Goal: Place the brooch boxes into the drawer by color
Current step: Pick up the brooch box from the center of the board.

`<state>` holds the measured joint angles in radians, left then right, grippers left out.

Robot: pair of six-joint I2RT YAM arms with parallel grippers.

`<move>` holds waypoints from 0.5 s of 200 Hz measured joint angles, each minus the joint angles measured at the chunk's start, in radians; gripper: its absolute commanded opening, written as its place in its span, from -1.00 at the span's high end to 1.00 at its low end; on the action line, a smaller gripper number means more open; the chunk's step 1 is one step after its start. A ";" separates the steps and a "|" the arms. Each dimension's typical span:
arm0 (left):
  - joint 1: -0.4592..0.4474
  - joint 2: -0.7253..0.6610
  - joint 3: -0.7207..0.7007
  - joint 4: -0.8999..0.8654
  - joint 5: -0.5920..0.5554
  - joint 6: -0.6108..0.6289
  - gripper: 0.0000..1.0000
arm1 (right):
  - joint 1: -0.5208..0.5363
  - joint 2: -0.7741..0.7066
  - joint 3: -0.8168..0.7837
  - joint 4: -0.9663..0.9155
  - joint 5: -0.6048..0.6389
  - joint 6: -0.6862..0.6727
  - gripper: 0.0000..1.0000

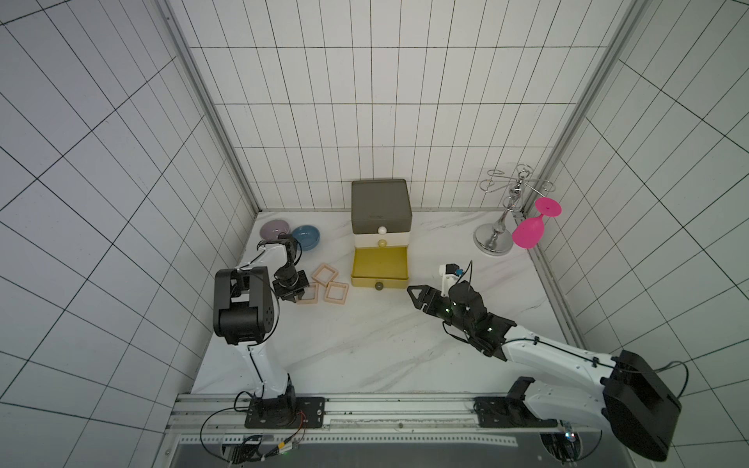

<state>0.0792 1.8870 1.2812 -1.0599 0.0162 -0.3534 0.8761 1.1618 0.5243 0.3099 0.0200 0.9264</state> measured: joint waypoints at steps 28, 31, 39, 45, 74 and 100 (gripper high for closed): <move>-0.003 -0.001 0.001 -0.003 -0.002 -0.002 1.00 | 0.000 -0.004 0.000 -0.016 0.000 -0.006 -0.41; -0.004 -0.001 0.001 -0.003 -0.002 0.002 1.00 | 0.000 -0.005 0.000 -0.017 0.000 -0.006 -0.41; -0.006 -0.001 0.001 -0.003 -0.004 -0.001 1.00 | 0.000 -0.006 0.000 -0.020 0.000 -0.007 -0.41; -0.007 -0.002 0.001 -0.003 -0.005 -0.001 1.00 | 0.000 -0.008 0.000 -0.021 0.000 -0.007 -0.41; -0.015 -0.023 -0.006 -0.011 -0.007 -0.001 1.00 | 0.000 -0.008 0.000 -0.024 0.000 -0.010 -0.41; -0.033 -0.107 -0.008 -0.035 0.017 -0.002 1.00 | 0.000 -0.015 0.000 -0.032 0.001 -0.019 -0.41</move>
<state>0.0460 1.7798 1.2732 -1.0950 0.0330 -0.3550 0.8761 1.1469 0.5243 0.2775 0.0208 0.9070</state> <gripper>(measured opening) 0.075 0.705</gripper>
